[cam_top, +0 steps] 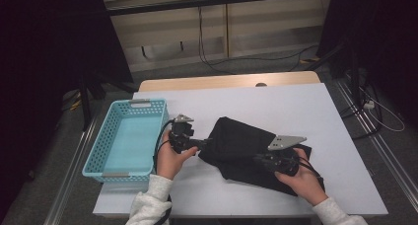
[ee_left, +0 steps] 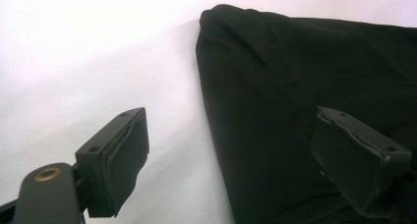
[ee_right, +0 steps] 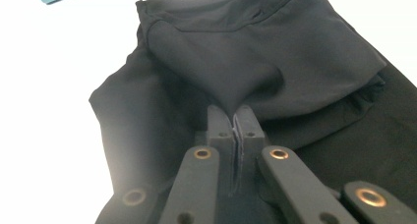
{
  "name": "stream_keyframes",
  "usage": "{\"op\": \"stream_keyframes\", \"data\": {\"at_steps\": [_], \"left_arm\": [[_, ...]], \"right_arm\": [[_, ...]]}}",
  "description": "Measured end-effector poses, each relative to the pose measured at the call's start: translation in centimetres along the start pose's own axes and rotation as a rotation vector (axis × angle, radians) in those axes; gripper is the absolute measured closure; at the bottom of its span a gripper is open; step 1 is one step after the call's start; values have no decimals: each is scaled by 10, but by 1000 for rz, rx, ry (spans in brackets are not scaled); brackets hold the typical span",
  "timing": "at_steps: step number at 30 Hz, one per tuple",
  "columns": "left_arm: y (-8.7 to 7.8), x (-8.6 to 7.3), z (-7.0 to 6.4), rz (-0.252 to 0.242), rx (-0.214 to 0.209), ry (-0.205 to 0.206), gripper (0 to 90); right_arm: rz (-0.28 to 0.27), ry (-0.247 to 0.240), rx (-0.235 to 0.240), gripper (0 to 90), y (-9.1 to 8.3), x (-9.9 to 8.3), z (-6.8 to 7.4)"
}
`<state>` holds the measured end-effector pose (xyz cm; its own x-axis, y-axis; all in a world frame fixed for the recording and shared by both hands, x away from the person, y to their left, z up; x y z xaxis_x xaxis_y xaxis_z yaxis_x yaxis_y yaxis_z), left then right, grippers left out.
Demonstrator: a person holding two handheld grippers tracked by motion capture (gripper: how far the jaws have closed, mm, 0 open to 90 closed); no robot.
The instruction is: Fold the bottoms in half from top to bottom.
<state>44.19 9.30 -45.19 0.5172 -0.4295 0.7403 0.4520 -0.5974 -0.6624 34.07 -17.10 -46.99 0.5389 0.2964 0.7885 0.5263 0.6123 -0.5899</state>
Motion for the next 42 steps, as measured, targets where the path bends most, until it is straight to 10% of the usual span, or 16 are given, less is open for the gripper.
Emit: {"op": "stream_keyframes", "data": {"at_steps": [42], "left_arm": [[-5,2,0,-7,1,23,101]], "right_arm": [[-11,37,-21,887,-24,-17,-10]]}}
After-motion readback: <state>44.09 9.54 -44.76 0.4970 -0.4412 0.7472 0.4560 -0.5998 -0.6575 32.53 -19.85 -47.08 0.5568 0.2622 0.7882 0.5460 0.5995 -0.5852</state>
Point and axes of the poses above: each handheld gripper's, and its own axes: y roughly forward along the jaws, x roughly out of its top, z roughly to its left, the point moved 4 cm from there along y, roughly forward along the jaws, and after that the axes turned 6 degrees about y, right-handed, at the moved point
